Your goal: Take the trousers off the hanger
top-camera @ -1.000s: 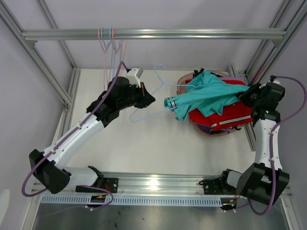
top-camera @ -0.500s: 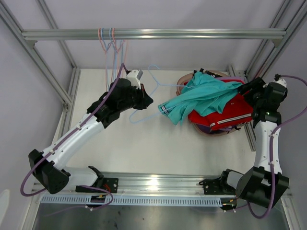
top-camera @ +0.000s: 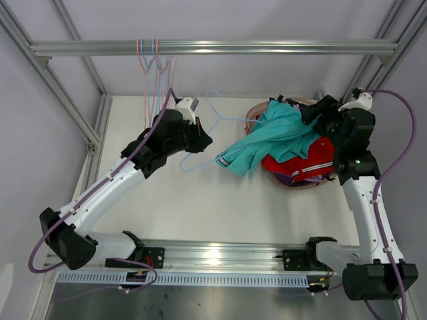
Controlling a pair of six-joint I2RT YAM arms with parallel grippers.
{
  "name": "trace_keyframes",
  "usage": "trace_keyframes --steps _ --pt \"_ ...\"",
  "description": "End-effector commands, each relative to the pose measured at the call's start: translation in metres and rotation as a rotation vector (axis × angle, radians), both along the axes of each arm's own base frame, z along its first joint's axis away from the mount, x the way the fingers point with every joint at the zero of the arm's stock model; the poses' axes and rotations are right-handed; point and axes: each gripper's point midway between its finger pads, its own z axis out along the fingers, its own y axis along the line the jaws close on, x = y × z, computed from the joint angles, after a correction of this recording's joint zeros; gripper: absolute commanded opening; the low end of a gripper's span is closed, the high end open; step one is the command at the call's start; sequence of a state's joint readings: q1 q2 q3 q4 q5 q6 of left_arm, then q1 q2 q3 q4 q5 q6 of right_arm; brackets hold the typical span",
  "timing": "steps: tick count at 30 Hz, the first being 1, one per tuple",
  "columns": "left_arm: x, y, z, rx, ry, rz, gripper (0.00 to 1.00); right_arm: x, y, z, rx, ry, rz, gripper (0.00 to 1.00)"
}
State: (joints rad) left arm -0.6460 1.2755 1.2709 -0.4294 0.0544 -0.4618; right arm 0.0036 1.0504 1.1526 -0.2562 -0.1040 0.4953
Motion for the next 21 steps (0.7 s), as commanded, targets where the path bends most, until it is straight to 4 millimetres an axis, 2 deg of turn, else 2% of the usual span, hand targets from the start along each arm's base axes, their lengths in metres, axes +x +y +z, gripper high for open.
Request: trace_keyframes --steps 1,3,8,15,19,21 --pt "0.0 0.001 0.03 -0.037 -0.09 0.003 0.0 0.008 0.015 -0.005 -0.049 0.017 -0.006 0.8" --pt "-0.001 0.001 0.03 -0.037 -0.091 0.0 0.0 0.015 0.016 -0.012 -0.063 0.036 -0.033 0.8" --pt "-0.002 0.0 0.03 -0.03 -0.092 -0.006 0.0 0.015 0.042 -0.015 -0.07 0.078 -0.008 0.81" --pt "-0.002 0.003 0.033 -0.03 -0.103 0.003 0.0 0.009 0.044 -0.035 -0.061 0.17 -0.108 0.79" --pt "-0.003 0.002 0.034 -0.035 -0.106 -0.003 0.0 0.0 0.051 -0.011 -0.052 0.1 -0.085 0.78" --pt "-0.004 0.002 0.034 -0.035 -0.104 -0.004 0.0 -0.002 0.054 -0.012 -0.059 0.115 -0.076 0.75"
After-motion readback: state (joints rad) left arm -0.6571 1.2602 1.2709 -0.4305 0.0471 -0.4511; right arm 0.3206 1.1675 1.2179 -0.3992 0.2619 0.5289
